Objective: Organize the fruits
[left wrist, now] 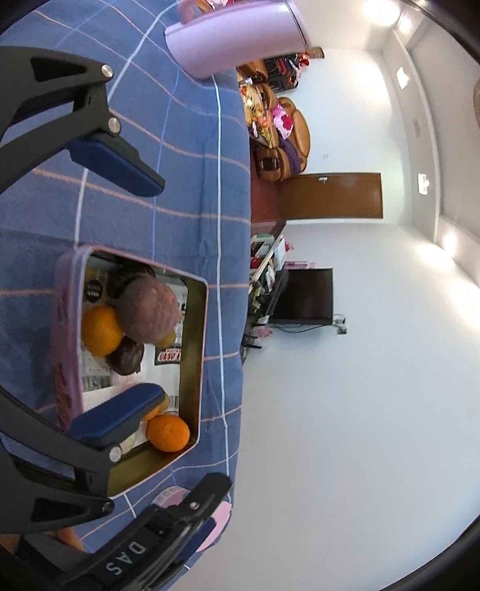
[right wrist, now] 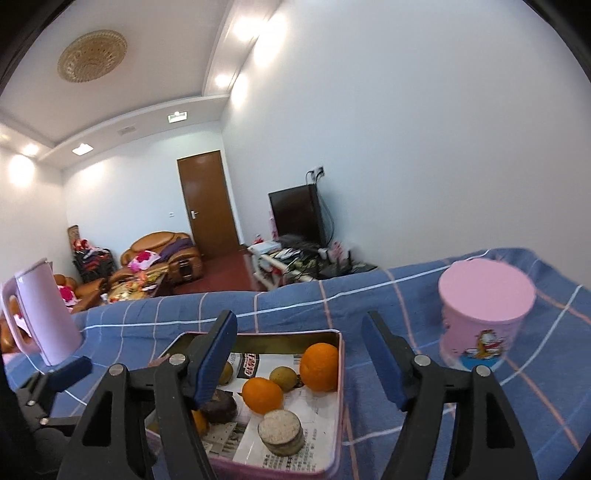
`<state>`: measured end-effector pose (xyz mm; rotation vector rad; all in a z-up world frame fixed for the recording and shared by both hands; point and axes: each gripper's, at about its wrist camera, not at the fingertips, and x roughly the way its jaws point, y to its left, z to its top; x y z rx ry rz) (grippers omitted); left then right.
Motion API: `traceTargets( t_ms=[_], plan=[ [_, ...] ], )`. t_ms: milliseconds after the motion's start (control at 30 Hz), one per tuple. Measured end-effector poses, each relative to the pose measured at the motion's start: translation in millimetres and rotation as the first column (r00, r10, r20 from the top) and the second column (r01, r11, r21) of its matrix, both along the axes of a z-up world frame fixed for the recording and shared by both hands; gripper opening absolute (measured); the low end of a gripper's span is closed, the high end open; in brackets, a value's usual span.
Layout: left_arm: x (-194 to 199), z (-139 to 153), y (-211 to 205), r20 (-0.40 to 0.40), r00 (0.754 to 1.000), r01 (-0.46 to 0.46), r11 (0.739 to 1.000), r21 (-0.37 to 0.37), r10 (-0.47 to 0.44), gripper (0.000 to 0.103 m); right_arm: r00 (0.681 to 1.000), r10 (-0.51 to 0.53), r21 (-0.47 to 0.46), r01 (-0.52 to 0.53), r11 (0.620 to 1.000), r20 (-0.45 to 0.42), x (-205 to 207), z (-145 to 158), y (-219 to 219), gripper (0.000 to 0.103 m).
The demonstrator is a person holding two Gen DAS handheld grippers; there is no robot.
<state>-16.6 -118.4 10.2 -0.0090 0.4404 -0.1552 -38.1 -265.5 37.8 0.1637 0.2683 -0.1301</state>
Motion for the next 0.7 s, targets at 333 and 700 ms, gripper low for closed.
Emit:
traceTargets(
  t_ms=[333,700],
  plan=[
    [-40.2,4.0,11.6,0.082,0.997,-0.008,0.999,0.036,0.005,0.103,0.991,-0.075,-0.073,0.084,0.994,0.113,-59.6,8.8,25.1,0.073],
    [-48.1,4.9,14.4,0.095,0.995,-0.015,0.999,0.038,0.011,0.103,0.983,-0.103,-0.061,0.113,0.992,0.150,-76.0,13.0,26.6,0.079]
  ],
)
